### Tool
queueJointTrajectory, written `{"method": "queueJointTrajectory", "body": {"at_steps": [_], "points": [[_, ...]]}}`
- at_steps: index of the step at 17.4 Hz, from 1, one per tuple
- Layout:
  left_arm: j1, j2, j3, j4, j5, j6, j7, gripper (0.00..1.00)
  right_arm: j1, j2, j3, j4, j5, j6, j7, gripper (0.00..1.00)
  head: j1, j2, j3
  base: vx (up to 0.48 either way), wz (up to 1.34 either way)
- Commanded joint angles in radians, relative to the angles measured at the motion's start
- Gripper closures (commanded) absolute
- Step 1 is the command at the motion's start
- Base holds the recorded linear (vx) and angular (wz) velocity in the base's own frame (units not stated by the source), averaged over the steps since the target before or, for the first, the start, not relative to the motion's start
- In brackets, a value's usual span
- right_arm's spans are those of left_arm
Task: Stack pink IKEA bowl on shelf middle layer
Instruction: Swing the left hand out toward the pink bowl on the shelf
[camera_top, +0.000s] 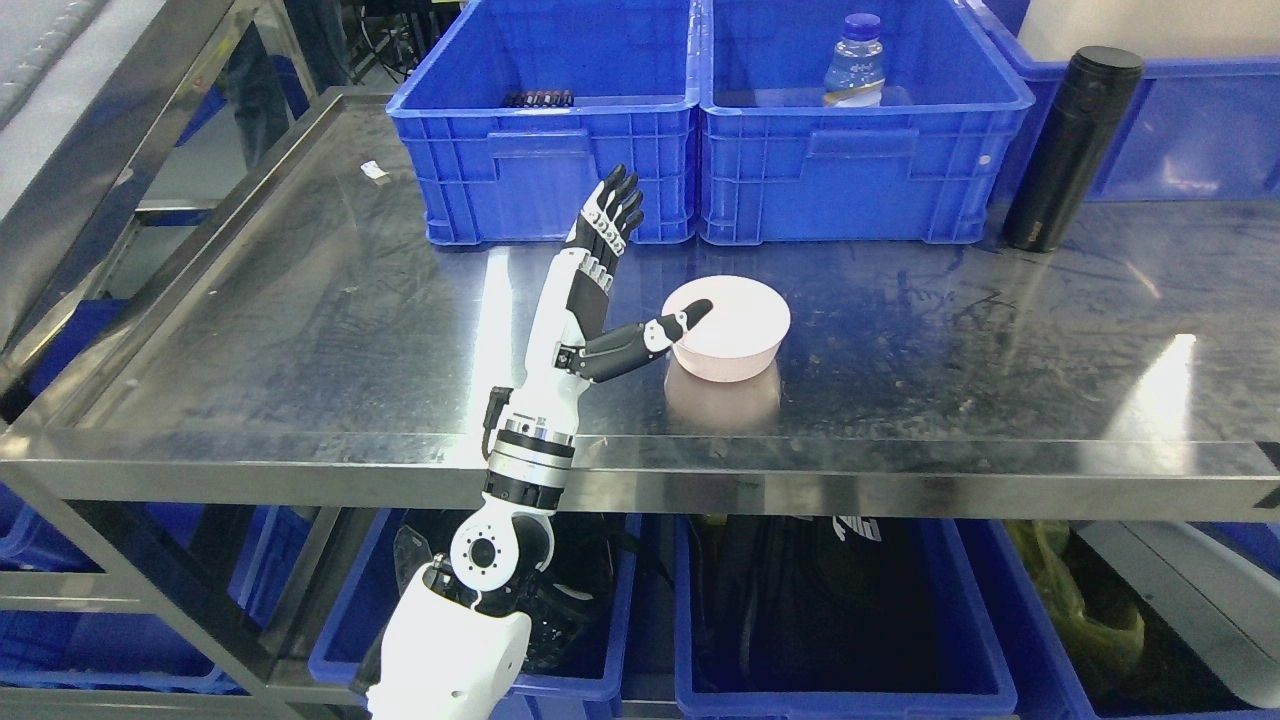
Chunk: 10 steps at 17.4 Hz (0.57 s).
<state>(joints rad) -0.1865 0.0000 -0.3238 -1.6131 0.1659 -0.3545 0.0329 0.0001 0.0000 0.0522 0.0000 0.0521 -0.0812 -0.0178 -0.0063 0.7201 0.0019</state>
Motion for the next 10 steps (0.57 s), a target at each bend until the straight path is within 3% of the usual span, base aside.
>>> {"method": "queueJointTrajectory", "body": {"at_steps": [1, 3, 4, 5, 7, 8, 9, 10], "points": [[-0.001, 0.017, 0.031, -0.002, 0.0, -0.027, 0.002, 0.0, 0.003, -0.017, 0.0, -0.017, 0.0, 0.0, -0.001, 0.0, 0.0, 0.0, 0.0, -0.049, -0.3], [-0.03, 0.017, 0.101, -0.001, 0.0, -0.058, -0.001, 0.0, 0.003, -0.017, 0.0, -0.017, 0.0, 0.0, -0.001, 0.0, 0.0, 0.0, 0.0, -0.041, -0.26], [-0.091, 0.064, 0.162, -0.001, -0.009, -0.043, -0.002, 0.0, 0.003, -0.017, 0.0, -0.017, 0.0, 0.0, -0.001, 0.0, 0.0, 0.0, 0.0, -0.033, -0.21], [-0.132, 0.225, 0.169, -0.001, -0.05, -0.003, -0.007, 0.0, 0.004, -0.017, 0.0, -0.017, 0.0, 0.0, -0.001, 0.0, 0.0, 0.0, 0.0, -0.02, -0.06], [-0.186, 0.464, 0.17, -0.001, -0.152, 0.07, -0.086, 0.0, 0.003, -0.017, 0.0, -0.017, 0.0, 0.0, -0.001, 0.0, 0.0, 0.0, 0.0, 0.004, 0.01], [-0.214, 0.568, 0.172, -0.001, -0.21, 0.107, -0.214, 0.0, 0.003, -0.017, 0.0, -0.017, 0.0, 0.0, -0.001, 0.0, 0.0, 0.0, 0.0, 0.021, -0.01], [-0.259, 0.636, 0.169, -0.001, -0.279, 0.111, -0.43, 0.0, 0.003, -0.017, 0.0, -0.017, 0.0, 0.0, -0.001, 0.0, 0.0, 0.0, 0.0, 0.017, -0.05], [-0.309, 0.652, 0.164, -0.001, -0.334, 0.106, -0.616, 0.04, 0.003, -0.017, 0.0, -0.017, 0.0, 0.0, -0.001, 0.0, 0.0, 0.0, 0.0, 0.017, -0.05]]}}
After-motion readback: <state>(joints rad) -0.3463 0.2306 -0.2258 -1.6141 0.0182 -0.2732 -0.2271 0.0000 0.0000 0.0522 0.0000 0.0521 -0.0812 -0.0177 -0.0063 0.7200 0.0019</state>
